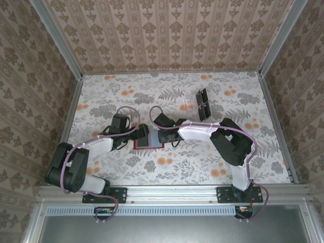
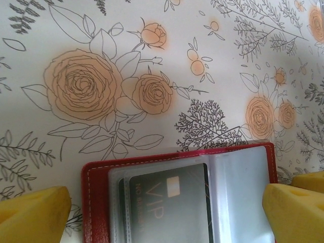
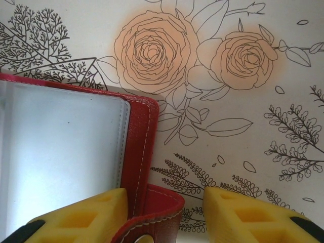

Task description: Put the credit cards into the card holder

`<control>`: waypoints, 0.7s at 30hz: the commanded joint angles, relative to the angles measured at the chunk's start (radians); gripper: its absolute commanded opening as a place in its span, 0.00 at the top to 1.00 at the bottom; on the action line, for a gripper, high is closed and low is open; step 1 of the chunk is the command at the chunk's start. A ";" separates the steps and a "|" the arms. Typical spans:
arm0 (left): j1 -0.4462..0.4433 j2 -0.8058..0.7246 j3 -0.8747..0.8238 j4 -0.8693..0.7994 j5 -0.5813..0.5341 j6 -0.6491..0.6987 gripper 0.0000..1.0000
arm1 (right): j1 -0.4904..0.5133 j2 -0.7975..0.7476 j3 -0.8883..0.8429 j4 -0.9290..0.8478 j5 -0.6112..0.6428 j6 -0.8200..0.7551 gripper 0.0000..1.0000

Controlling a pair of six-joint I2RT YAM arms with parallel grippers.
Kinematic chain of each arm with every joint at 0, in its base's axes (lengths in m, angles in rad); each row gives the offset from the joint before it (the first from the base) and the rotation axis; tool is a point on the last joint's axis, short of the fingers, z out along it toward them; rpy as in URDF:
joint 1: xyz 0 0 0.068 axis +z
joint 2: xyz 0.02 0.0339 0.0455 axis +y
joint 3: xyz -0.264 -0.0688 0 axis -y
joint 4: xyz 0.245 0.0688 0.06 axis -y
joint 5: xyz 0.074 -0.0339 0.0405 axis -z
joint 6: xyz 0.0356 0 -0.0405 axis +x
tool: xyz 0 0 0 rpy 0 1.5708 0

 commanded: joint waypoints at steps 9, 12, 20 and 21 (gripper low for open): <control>-0.020 0.027 -0.016 0.101 0.061 -0.023 0.00 | -0.007 0.029 -0.030 0.025 -0.017 0.028 0.58; -0.025 -0.029 -0.028 0.112 0.064 -0.041 0.00 | -0.007 0.031 -0.033 0.030 -0.020 0.029 0.60; -0.059 -0.151 -0.065 0.222 0.079 -0.131 0.00 | -0.023 0.024 -0.054 0.066 -0.052 0.040 0.62; -0.062 -0.155 -0.066 0.235 0.079 -0.138 0.00 | -0.027 0.019 -0.057 0.073 -0.056 0.041 0.62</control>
